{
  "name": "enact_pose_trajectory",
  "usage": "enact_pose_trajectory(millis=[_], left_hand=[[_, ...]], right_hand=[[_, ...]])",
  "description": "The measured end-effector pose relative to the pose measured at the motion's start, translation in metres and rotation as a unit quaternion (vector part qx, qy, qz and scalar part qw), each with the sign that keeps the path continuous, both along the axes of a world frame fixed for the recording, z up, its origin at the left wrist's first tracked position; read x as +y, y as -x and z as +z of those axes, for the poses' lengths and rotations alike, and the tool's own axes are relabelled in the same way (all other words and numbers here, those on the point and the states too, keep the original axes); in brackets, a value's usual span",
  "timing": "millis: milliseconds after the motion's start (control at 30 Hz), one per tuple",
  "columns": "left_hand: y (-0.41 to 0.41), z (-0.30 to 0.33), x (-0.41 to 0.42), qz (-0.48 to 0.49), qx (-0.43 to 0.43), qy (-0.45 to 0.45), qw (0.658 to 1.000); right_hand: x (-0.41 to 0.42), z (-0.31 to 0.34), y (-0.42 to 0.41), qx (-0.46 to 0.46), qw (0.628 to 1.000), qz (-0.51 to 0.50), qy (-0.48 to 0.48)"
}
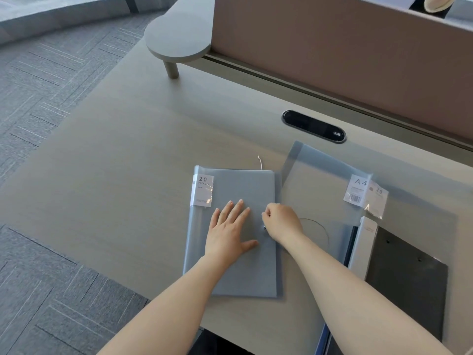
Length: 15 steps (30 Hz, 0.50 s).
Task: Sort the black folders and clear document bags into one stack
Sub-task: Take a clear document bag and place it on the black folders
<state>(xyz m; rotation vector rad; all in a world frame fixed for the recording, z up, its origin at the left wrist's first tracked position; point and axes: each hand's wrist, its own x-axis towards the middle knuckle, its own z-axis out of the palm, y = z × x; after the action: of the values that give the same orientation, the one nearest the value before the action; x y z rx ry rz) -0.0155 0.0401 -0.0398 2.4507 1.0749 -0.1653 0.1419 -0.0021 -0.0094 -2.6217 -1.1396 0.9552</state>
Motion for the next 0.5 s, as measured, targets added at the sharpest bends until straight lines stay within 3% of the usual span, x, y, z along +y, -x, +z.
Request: enact_pose_trajectory(millis=[267,400,500], left_hand=[[0.004,-0.002,0.000,-0.002,-0.007,-0.004,1.000],[0.006,0.000,0.003,0.007,-0.018,0.003,1.000],[0.018,0.003,0.011,0.084,-0.034,-0.028,0.996]], right_hand=[[-0.019,0.002,-0.002,0.021,0.987,-0.133,-0.088],[-0.028,0.003,-0.004,0.015,0.981,-0.184,-0.064],[-0.032,0.003,-0.005,0.029,0.978,-0.201,-0.039]])
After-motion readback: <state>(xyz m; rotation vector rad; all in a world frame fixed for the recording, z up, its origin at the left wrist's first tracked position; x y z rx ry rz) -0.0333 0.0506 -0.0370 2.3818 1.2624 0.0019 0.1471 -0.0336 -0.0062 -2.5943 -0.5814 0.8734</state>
